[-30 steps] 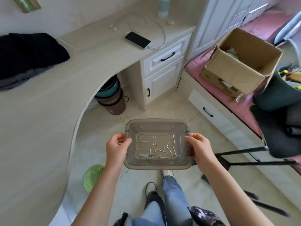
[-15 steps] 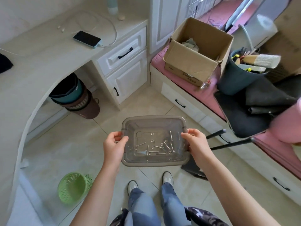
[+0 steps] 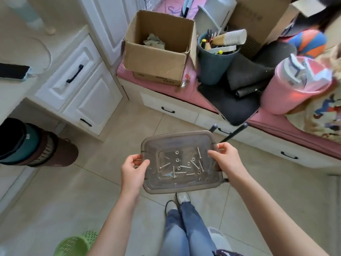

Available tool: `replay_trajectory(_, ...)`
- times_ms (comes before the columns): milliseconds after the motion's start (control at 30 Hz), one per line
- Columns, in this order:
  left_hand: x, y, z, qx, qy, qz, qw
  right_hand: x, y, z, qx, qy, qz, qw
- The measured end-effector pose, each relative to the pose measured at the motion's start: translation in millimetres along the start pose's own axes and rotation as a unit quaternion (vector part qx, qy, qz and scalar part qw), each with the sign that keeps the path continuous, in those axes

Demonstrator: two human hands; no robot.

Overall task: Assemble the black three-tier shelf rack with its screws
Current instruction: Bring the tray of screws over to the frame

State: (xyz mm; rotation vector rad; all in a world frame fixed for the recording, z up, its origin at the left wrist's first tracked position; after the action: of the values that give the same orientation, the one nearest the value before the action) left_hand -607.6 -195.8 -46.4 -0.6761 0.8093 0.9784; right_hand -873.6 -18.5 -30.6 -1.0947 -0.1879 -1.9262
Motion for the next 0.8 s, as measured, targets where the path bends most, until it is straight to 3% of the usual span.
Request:
replay_trajectory(467, -31, 145, 20, 0.123, 0.057, -0.064, 0.989, -57, -130, 47, -0.134, 0.016, -0.146, 0.98)
replay_trajectory(800, -30, 276, 74, 0.135, 0.081, -0.083, 0.984, -101, -255, 52, -0.165, 0.021, -0.191, 0.967)
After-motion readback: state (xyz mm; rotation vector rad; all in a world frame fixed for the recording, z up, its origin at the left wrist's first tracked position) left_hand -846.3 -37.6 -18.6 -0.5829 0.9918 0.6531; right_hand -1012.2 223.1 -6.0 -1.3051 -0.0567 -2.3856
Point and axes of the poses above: each hand's wrist, its own z-axis away from the middle knuckle, its own y-axis out of the palm, x = y × z, the point moved 8 cm from there along -z, towards the middle knuckle, and after that the axes turned 8 degrees about x, right-handed, at the moved point
